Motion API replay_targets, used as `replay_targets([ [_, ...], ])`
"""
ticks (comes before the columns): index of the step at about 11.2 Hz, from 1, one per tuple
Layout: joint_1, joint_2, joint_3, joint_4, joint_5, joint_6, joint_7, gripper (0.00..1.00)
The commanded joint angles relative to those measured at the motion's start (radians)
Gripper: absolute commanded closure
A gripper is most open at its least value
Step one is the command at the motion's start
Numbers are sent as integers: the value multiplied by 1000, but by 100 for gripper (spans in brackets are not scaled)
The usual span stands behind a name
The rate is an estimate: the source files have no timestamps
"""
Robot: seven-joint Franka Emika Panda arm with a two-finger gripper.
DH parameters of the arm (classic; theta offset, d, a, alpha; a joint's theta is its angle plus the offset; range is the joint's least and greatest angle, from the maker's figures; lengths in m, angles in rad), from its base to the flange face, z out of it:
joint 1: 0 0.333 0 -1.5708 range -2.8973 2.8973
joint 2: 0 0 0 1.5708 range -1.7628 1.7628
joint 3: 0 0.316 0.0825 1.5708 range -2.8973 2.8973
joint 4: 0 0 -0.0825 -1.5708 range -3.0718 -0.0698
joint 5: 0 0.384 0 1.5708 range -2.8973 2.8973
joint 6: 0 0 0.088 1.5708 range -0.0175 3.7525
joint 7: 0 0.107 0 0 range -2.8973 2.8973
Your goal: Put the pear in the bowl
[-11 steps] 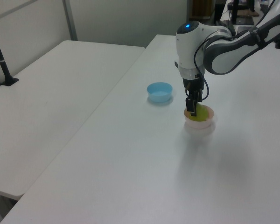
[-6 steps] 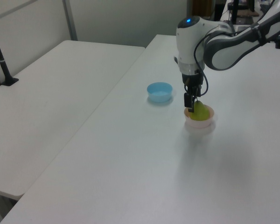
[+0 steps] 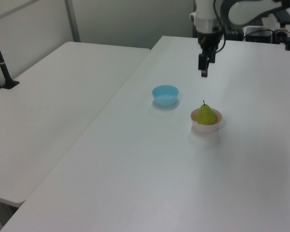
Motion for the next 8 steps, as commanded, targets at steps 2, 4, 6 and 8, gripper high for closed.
replay_targets([
  [2, -63, -80, -14, 78, 98, -180, -65, 0],
  [4, -94, -77, -16, 113, 122, -205, -102, 0],
  [6, -94, -74, -14, 118, 124, -204, -103, 0],
  [8, -94, -76, -12, 118, 124, -202, -105, 0],
])
